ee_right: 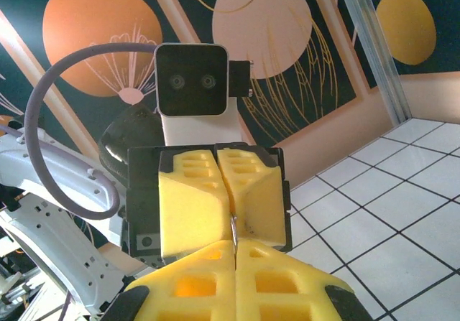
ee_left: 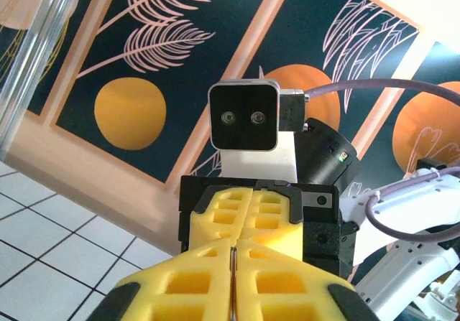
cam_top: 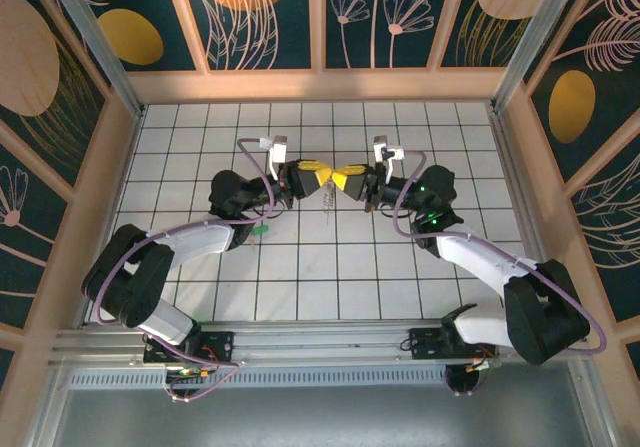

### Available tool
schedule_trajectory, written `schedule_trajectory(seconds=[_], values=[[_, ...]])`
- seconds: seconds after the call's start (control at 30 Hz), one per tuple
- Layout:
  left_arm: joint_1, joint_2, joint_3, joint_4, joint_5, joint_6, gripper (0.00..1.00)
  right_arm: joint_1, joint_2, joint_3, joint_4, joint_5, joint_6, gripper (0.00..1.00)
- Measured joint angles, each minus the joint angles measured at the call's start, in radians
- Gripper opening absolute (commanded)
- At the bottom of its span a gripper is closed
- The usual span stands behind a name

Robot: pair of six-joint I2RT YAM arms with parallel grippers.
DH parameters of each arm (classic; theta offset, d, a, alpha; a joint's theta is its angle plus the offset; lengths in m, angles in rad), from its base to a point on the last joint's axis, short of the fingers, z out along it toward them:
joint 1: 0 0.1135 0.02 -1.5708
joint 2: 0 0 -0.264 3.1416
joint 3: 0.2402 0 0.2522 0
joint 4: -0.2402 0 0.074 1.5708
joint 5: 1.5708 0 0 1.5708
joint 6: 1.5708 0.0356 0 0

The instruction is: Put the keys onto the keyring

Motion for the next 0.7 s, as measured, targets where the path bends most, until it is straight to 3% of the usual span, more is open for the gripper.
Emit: schedule_trajectory(seconds=[0.07, 0.27, 0.37, 0.5, 0.63, 0.7], values=[[0.0, 0.0, 0.0, -0.003, 0.0, 0.005, 0.0, -0.002, 0.0, 0.0, -0.002, 0.0, 0.0, 0.0], [0.0, 0.0, 0.001, -0.01, 0.0, 0.018, 0.0, -0.003, 0.0, 0.0, -0.003, 0.0, 0.0, 0.0], [0.0, 0.0, 0.001, -0.018, 0.0, 0.029, 0.21, -0.003, 0.0, 0.0, -0.011, 0.0, 0.0, 0.0], [-0.006, 0.0, 0.002, -0.048, 0.004, 0.037, 0.22, -0.005, 0.001, 0.0, -0.017, 0.005, 0.0, 0.0], [-0.006, 0.0, 0.002, -0.059, 0.006, 0.05, 0.12, -0.006, 0.001, 0.0, -0.024, 0.008, 0.0, 0.0], [-0.006, -0.002, 0.002, -0.063, 0.005, 0.057, 0.01, -0.009, 0.002, 0.0, -0.026, 0.01, 0.0, 0.0]])
